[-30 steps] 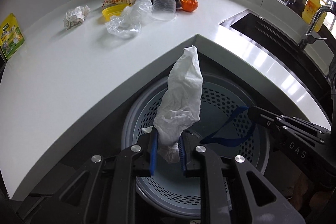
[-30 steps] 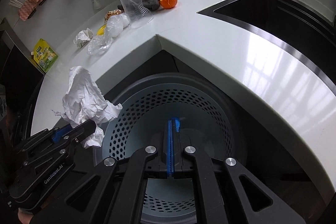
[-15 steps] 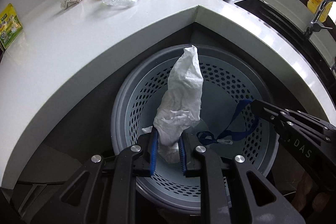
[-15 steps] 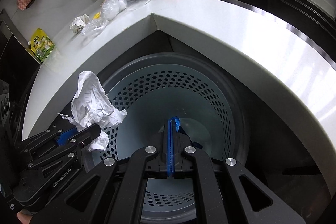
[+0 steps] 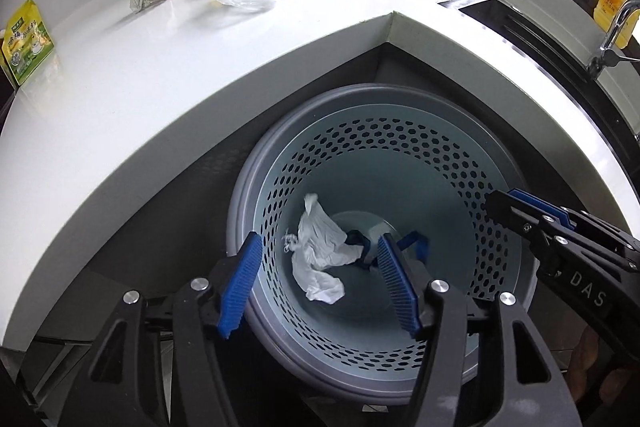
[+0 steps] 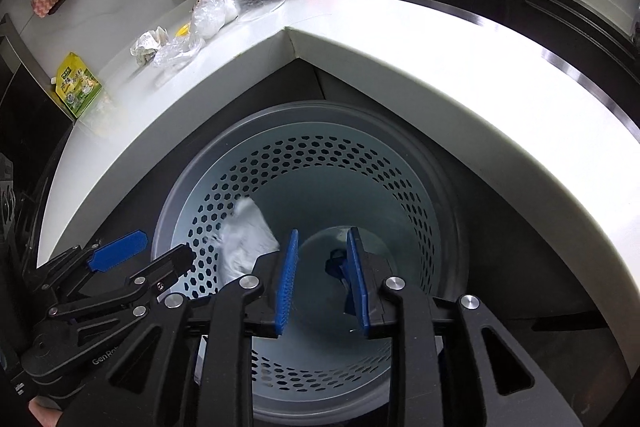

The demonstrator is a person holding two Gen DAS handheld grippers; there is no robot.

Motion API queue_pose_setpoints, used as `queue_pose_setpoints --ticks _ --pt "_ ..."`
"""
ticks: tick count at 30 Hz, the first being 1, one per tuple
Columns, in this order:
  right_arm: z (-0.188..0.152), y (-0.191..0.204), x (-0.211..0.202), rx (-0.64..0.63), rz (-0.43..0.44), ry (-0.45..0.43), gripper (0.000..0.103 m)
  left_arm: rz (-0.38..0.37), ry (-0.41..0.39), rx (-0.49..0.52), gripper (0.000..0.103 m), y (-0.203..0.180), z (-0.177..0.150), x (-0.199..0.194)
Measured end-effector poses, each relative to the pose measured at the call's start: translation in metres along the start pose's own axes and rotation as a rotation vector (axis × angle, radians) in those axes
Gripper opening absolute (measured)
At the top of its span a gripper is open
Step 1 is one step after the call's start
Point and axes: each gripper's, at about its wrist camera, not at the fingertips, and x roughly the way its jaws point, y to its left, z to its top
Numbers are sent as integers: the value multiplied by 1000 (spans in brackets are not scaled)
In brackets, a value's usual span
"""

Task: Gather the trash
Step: 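Open both tools to drop the white bag and lanyard into the bin, then move both tools back over the counter toward the remaining trash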

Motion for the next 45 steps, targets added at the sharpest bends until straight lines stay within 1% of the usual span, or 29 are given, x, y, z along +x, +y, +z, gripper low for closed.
queue_pose_setpoints --ticks 23,30,32,34,42,45 --pt "-2 -5 -1 17 -6 -3 24 9 4 -18 60 5 -1 4" --pt "2 -3 -1 16 2 -4 24 12 -3 -25 62 11 1 1" --pt "6 -1 -4 3 14 -17 28 16 -9 -27 64 13 4 -2" --pt "9 1 -8 -10 18 -35 34 18 -19 -34 66 16 7 -5" --pt "35 10 -17 -44 28 -90 34 37 -78 -71 68 34 30 -25" --pt "52 11 -19 -51 26 -111 36 47 -117 -83 72 43 46 -33"
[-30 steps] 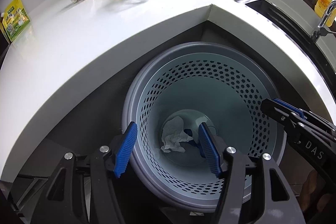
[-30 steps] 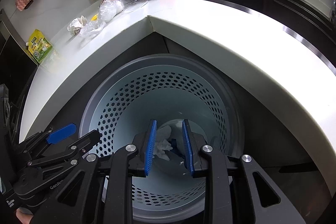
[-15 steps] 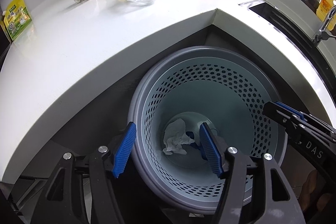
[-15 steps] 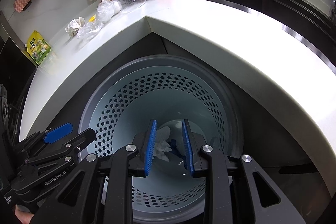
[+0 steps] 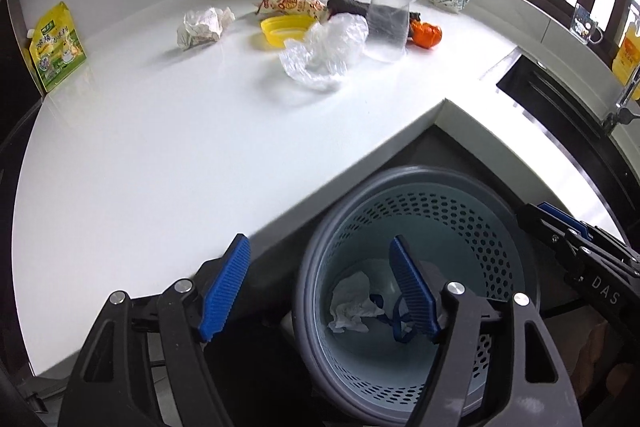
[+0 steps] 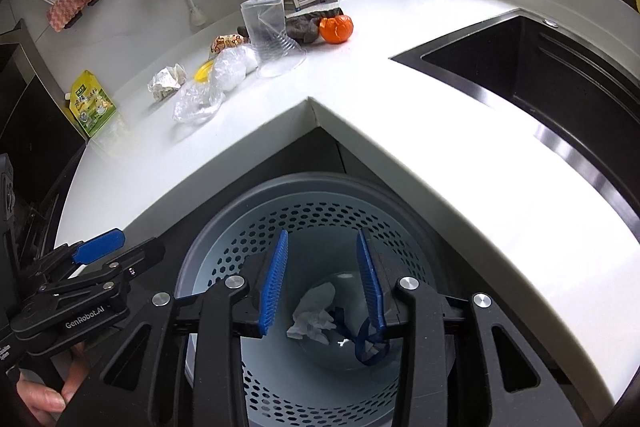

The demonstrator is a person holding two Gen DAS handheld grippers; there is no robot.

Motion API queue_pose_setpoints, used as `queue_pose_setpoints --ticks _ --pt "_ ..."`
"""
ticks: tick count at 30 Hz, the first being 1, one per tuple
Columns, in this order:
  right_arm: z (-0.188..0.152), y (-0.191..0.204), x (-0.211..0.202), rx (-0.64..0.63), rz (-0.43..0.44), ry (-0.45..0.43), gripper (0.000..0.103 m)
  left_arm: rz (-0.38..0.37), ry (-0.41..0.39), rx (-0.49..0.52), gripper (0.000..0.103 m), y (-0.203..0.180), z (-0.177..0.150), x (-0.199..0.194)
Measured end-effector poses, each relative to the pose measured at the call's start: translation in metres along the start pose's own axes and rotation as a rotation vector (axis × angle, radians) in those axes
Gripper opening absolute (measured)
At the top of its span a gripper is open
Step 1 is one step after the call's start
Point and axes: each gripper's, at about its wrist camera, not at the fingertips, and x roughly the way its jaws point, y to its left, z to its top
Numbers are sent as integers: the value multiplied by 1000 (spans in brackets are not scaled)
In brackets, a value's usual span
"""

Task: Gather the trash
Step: 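Move both tools back over the counter toward the remaining trash, then grasp the clear plastic bag with the left tool while the right tool grasps the orange peel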

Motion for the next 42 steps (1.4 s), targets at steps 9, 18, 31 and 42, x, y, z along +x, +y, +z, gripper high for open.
queue_pose_setpoints --ticks 9,18,31,42 --pt "64 -7 6 -47 -32 -66 39 47 -97 -27 77 11 64 4" --pt "130 -13 41 -118 -45 -79 43 88 -103 -48 79 14 104 35" --pt "188 -28 117 -150 -1 -22 44 88 -67 -59 79 8 129 79" --pt "208 -26 147 -213 11 31 50 98 -42 -65 80 8 133 91"
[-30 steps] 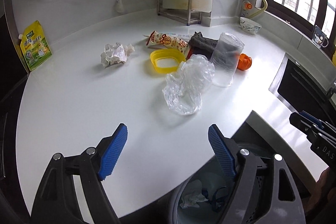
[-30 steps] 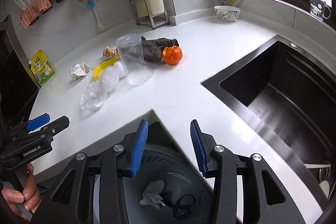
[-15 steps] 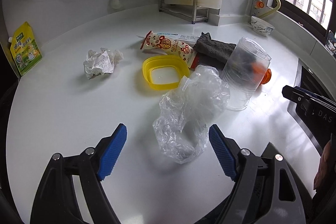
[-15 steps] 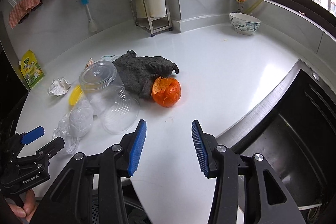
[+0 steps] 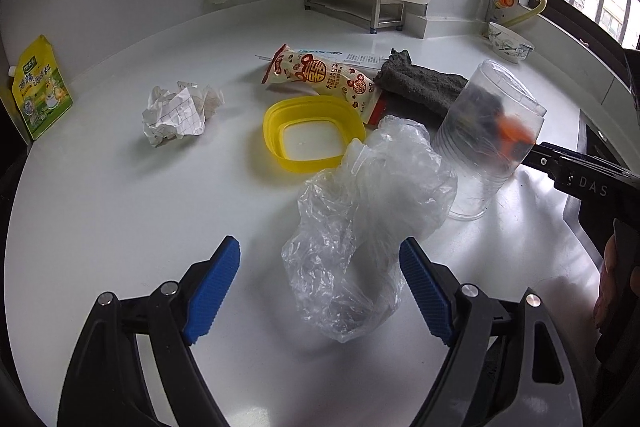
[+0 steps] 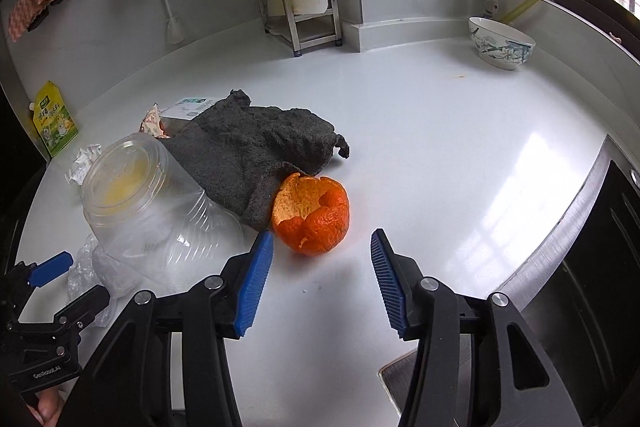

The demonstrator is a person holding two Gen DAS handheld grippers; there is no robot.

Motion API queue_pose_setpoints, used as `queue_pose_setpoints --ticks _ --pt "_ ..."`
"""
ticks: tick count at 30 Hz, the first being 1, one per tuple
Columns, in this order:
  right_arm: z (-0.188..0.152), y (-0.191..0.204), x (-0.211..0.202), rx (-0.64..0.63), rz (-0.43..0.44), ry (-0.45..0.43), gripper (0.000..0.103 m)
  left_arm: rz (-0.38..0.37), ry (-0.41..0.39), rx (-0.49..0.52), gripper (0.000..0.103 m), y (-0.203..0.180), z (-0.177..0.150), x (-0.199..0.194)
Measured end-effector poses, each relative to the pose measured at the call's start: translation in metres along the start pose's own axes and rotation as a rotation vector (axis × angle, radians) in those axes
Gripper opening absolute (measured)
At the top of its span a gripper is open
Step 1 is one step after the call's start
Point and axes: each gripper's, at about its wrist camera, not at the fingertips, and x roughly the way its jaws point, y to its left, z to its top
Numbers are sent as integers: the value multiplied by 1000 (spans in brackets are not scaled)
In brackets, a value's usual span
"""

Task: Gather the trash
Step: 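Grasp the clear plastic bag with the left tool while the right tool grasps the orange peel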

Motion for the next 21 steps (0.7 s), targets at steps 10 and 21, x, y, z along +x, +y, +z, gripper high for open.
queue_pose_setpoints --ticks 10,21 --pt "10 1 15 -16 12 41 50 -13 23 -32 81 -3 3 7" --pt "7 8 13 -39 34 18 26 -26 8 -44 85 -3 5 3"
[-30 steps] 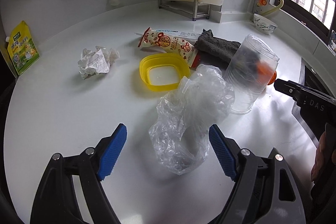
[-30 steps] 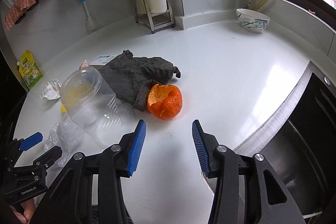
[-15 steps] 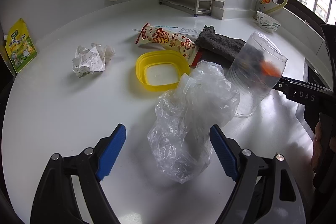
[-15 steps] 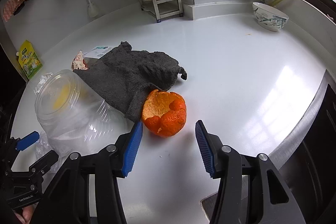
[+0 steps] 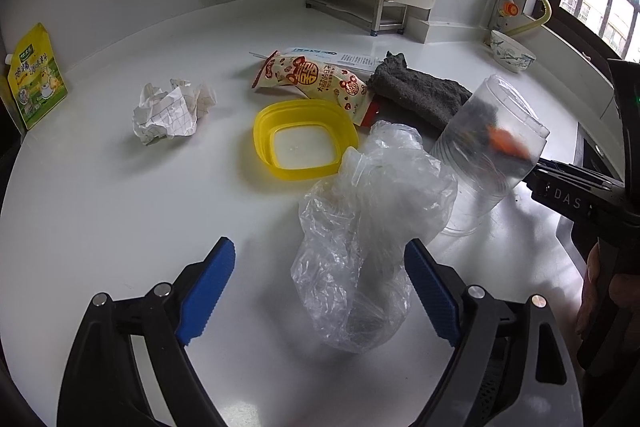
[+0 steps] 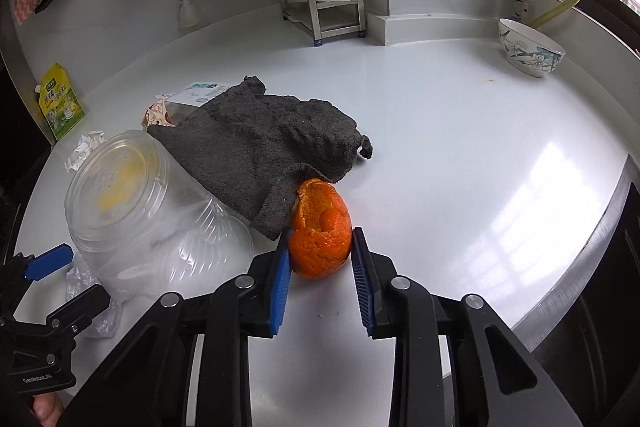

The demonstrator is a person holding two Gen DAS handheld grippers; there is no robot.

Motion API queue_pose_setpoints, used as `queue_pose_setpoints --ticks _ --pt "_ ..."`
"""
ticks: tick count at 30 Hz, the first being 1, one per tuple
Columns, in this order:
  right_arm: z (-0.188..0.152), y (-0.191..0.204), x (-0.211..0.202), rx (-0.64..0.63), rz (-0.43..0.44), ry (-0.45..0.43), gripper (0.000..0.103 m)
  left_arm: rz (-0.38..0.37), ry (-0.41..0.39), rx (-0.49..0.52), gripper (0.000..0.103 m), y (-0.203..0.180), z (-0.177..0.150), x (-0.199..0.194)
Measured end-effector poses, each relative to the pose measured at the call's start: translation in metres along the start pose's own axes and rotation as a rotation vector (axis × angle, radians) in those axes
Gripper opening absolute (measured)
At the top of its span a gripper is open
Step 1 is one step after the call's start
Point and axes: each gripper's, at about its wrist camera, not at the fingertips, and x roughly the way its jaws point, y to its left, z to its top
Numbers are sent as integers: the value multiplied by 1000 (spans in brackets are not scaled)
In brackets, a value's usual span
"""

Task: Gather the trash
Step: 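Grasp the clear plastic bag with the left tool while the right tool grasps the orange peel, then carry the clear bag and orange peel over the trash bin with both tools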

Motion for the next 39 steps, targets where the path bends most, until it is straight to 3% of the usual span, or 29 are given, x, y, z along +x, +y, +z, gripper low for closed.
queue_pose_setpoints --ticks 9,19,21,23,24,29,32,39 --pt "-10 -15 -15 72 43 -41 24 -7 -4 10 85 -2 -3 -3" --pt "-14 -62 -25 249 97 -71 24 8 22 45 85 -24 3 13" --pt "-14 -67 -26 268 103 -74 24 13 26 45 80 -26 3 16" --pt "-14 -69 -26 280 116 -76 24 18 37 48 62 -28 4 20" --pt "-14 -68 -27 280 115 -77 24 26 29 51 61 -29 4 19" --pt "-15 -66 -26 273 118 -80 24 15 25 56 25 -31 2 15" --pt "-16 -65 -25 271 113 -77 24 18 26 60 18 -29 -2 9" --pt "-21 -57 -34 249 98 -94 24 45 7 74 18 -18 -16 -15"
